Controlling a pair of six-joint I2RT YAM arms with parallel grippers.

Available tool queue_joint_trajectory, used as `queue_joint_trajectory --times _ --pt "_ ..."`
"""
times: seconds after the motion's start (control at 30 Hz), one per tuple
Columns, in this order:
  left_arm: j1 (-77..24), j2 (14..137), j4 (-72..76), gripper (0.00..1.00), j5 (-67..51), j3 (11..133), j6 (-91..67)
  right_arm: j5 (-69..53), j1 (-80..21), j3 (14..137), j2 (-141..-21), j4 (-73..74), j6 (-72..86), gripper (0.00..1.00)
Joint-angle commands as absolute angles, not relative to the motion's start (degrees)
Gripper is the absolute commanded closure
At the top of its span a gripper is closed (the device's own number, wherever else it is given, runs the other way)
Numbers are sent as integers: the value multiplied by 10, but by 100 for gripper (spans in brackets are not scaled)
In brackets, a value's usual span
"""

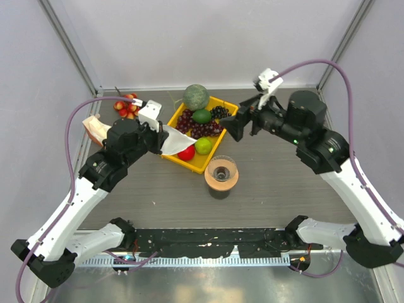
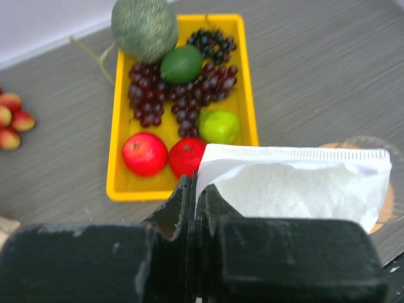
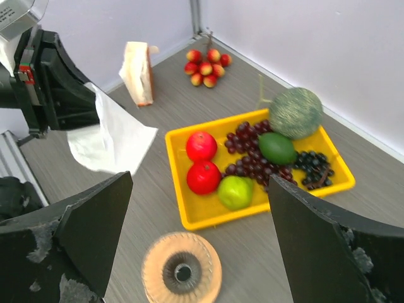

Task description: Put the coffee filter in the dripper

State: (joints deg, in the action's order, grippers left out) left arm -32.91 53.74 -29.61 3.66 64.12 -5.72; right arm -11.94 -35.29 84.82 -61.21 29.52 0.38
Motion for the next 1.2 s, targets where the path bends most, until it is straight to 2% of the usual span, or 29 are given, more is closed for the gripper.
queue_joint_trajectory --times 0.0,0.2,0.63,0.8,0.97,1.07,1.17 --pt "-356 555 -266 100 47 732 -42 -57 -438 947 -670 301 3 4" --pt "-372 567 -224 100 40 739 -38 -26 -489 982 -707 330 -33 4" --pt "-384 609 -193 100 86 773 -36 -2 -536 998 -787 257 -35 5" --pt "-383 595 -185 100 70 766 -47 88 -538 1002 -816 243 -33 4" --pt "-383 578 -164 100 50 751 -47 88 -537 1014 -837 242 -5 4" --pt "-384 571 -149 100 49 737 -53 94 -537 1019 -843 242 -1 0" --pt "-383 567 -145 100 46 731 -62 107 -537 1020 -845 242 19 13"
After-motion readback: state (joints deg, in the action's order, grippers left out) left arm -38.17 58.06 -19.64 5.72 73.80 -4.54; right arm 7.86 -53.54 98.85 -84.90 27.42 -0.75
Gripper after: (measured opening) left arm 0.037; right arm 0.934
